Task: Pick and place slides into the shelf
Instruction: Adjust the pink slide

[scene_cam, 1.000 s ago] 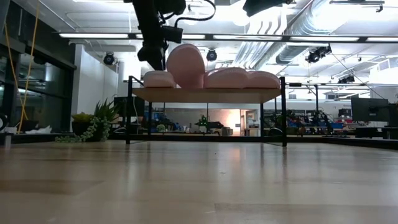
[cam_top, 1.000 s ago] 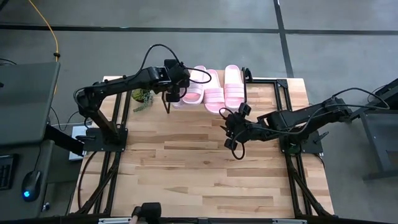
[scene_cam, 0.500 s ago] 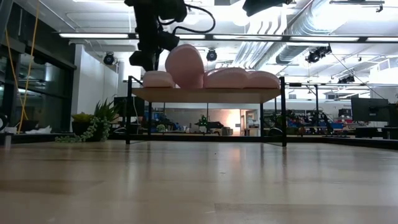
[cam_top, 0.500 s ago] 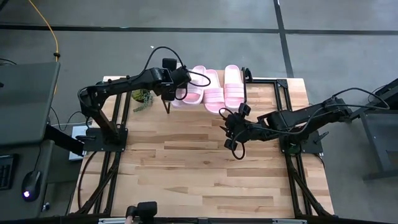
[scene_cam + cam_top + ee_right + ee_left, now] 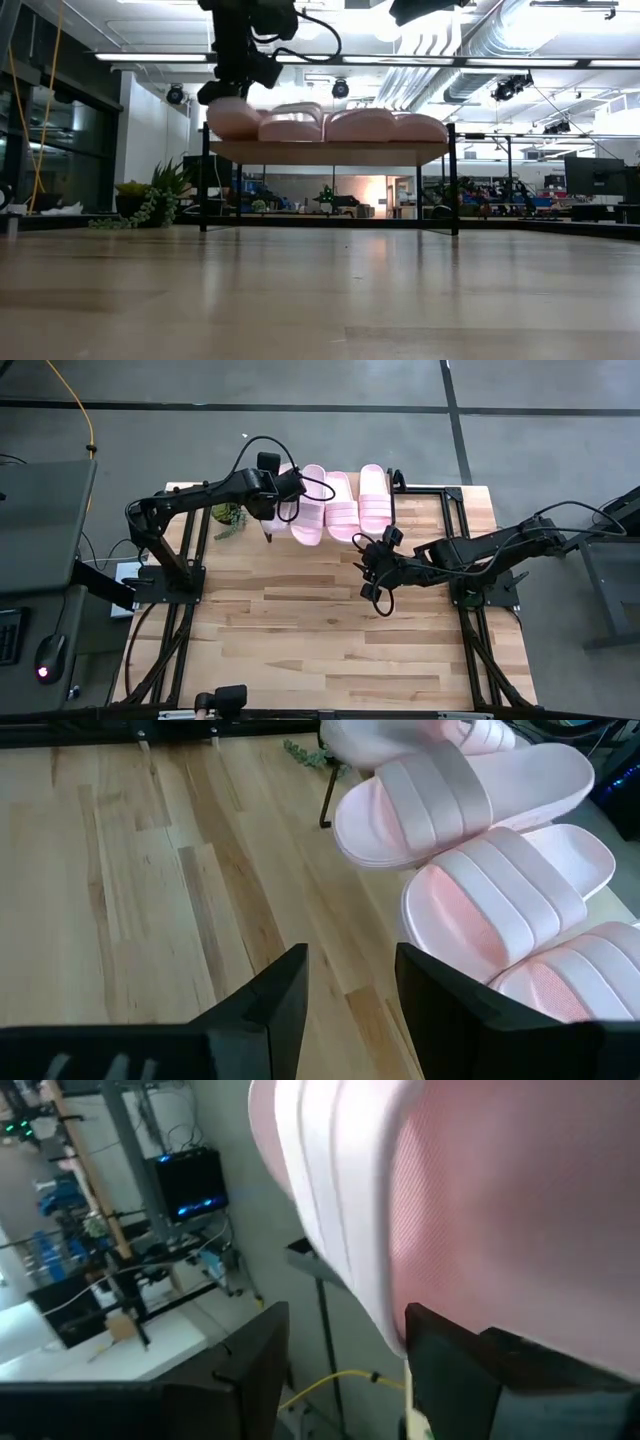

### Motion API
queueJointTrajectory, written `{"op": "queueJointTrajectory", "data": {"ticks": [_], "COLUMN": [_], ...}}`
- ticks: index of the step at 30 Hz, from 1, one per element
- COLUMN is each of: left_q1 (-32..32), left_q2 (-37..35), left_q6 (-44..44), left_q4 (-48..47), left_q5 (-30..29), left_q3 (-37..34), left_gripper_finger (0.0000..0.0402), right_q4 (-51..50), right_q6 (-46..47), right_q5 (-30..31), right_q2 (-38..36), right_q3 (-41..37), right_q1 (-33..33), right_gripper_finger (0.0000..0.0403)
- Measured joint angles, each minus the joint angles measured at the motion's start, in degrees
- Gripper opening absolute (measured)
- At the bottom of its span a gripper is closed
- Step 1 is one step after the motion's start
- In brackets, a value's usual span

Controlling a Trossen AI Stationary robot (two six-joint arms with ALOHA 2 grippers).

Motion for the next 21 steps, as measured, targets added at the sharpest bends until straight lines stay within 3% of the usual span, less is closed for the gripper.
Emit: {"op": "queueJointTrajectory", "data": {"ticks": [5,16,21], "left_q1": [0.0,0.1,0.1], "left_q2": [0.0,0.0,0.0], "left_q6": [-0.9,-4.4,-5.9], "left_q4": [-0.2,0.7,1.9], "left_q5": [-1.5,3.3,12.9], "left_q3": [0.0,0.0,0.0], "left_gripper_finger": [0.0184,0.0184,0.0184], "right_q4": [0.0,0.4,1.4], "right_q6": [0.0,0.0,0.0], "right_q5": [0.0,0.0,0.0], "right_q2": [0.0,0.0,0.0], "right_q3": [0.0,0.0,0.0], "right_q1": [0.0,0.0,0.0], "right_gripper_finger": [0.0142,0.0142,0.0142]}}
